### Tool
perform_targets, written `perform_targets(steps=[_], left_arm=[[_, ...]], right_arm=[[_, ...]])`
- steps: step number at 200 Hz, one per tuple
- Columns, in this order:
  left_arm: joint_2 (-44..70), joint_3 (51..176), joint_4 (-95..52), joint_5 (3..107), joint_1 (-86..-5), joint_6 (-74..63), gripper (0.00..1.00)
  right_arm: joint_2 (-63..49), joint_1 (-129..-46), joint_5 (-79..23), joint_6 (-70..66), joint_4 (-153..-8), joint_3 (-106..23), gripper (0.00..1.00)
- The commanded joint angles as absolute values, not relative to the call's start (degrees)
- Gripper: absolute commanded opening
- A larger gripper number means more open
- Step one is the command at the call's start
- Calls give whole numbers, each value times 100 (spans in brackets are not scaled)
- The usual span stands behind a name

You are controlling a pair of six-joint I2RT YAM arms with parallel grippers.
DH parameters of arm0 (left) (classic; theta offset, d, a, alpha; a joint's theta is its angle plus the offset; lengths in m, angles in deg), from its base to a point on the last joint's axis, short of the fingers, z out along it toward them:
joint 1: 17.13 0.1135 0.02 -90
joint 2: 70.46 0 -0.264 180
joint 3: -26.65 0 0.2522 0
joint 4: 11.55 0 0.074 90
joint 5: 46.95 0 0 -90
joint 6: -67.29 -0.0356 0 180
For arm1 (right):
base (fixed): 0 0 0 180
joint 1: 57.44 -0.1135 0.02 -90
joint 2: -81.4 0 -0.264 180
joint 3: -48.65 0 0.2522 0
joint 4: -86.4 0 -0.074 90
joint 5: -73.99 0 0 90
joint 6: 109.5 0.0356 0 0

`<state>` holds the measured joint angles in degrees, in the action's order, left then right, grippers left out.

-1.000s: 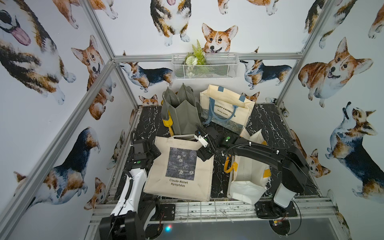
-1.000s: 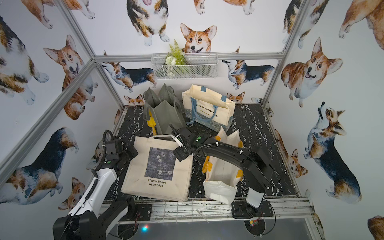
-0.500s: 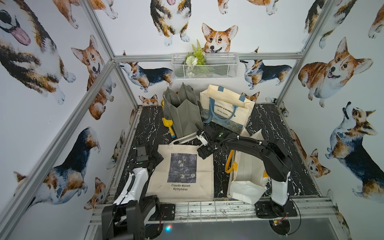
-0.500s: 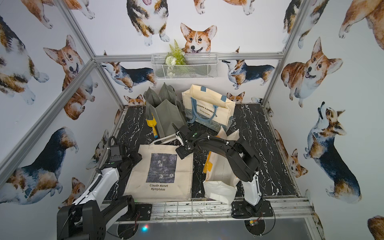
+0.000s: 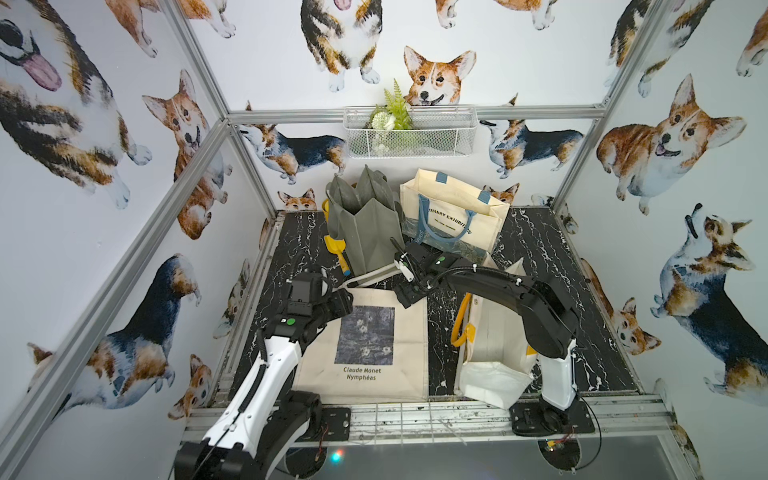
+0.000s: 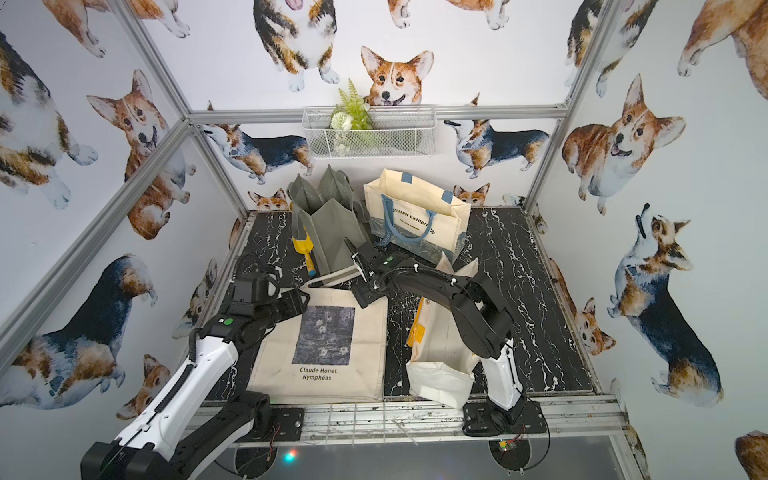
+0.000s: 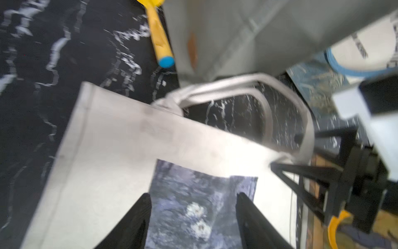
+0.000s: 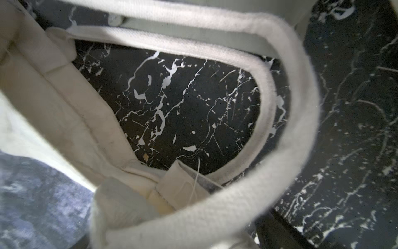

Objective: Put away the canvas bag
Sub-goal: Adjust the canvas bag at the center of the board.

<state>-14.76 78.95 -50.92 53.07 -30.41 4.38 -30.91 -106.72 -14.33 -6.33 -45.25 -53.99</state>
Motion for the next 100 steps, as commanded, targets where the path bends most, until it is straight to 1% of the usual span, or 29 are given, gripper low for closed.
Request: perform_targets(steps=[1,30,66,80,100], left_arm=[[-1114,8057,-5231,5235,-3312,97,68],[-413,8654,-5142,5044,-3312,-355,72],[681,9803,-5414,4650,-3313,-1000,76],[940,10026,-5459,4602,-3312,-1168,76],[1096,9991,-5318,4460,-3300,-1394,77]], right_arm=[[-2922,-10499,-1856,94,-4821,-5388,90],[-3096,-10326,-2223,732,-5101,-5602,90],[-3853,-10122,-1933,1353,-4312,-6479,90],[-3805,-10071,-1813,1556,-4386,-6389,91],[-3433,-10051,-1605,1822,-4757,-5966,91]])
